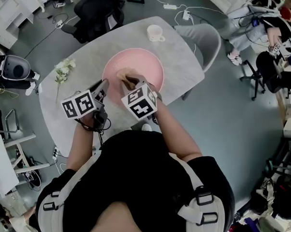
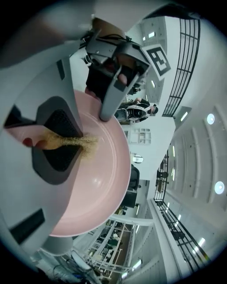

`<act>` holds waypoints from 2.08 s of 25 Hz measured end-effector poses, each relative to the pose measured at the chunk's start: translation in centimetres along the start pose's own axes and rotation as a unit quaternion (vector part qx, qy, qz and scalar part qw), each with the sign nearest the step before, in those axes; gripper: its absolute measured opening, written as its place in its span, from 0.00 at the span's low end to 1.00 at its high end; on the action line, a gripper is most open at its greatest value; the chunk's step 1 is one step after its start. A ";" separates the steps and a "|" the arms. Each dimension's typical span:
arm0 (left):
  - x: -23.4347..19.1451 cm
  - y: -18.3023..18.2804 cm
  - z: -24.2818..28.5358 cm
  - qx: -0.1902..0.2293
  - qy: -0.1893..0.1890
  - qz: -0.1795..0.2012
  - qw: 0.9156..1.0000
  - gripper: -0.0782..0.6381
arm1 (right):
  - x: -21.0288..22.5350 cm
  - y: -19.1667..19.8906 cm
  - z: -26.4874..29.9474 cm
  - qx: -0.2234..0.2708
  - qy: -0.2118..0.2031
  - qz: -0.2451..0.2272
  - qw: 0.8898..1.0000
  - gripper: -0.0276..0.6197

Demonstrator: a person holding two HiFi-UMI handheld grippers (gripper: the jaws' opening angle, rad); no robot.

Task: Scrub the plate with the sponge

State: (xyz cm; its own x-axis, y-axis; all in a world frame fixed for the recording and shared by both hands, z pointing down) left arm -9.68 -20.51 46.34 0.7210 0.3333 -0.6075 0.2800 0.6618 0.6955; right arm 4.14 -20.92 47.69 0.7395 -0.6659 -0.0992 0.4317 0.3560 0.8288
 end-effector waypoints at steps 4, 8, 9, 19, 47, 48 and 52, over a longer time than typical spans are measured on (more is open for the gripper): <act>-0.8 -0.3 -0.5 0.023 -0.012 -0.030 0.999 0.18 | -2.6 0.9 0.3 -0.019 -0.054 -0.037 0.998 0.13; -1.6 -0.7 -1.1 0.035 -0.017 -0.045 0.998 0.18 | -4.7 1.8 0.4 -0.036 -0.089 -0.076 0.992 0.12; -1.7 -0.7 -1.2 0.034 -0.017 -0.045 0.998 0.18 | -5.1 1.9 0.4 -0.038 -0.096 -0.081 0.991 0.12; -1.0 -1.0 -1.7 0.032 -0.007 -0.004 0.999 0.16 | -1.3 0.3 -0.1 -0.007 -0.042 -0.042 0.998 0.13; -2.0 -1.1 -2.2 0.064 -0.006 -0.069 0.996 0.17 | 4.9 1.0 -0.5 -0.039 0.075 -0.007 0.996 0.12; -2.1 -1.1 -2.1 0.065 -0.007 -0.074 0.995 0.17 | 4.1 1.2 -0.3 -0.043 0.066 -0.016 0.997 0.12; -2.6 -1.0 -1.9 0.063 -0.015 -0.084 0.994 0.17 | 1.0 1.9 0.7 -0.058 0.032 -0.035 0.997 0.12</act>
State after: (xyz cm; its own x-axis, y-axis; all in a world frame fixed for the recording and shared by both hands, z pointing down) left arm -13.08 -20.73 46.53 0.6750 0.2036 -0.7091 0.4746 0.6161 0.6287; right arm 5.37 -21.37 49.57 0.7354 -0.6499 -0.1919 0.5371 0.3863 0.7499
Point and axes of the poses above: the fingertips, and each gripper's own axes: z forward along the fingers, x to its right, y out of its underside, the point moved 6 cm from there along -z, backward along the fingers, and after that the axes turned 5 degrees about y, right-handed, at the moved point
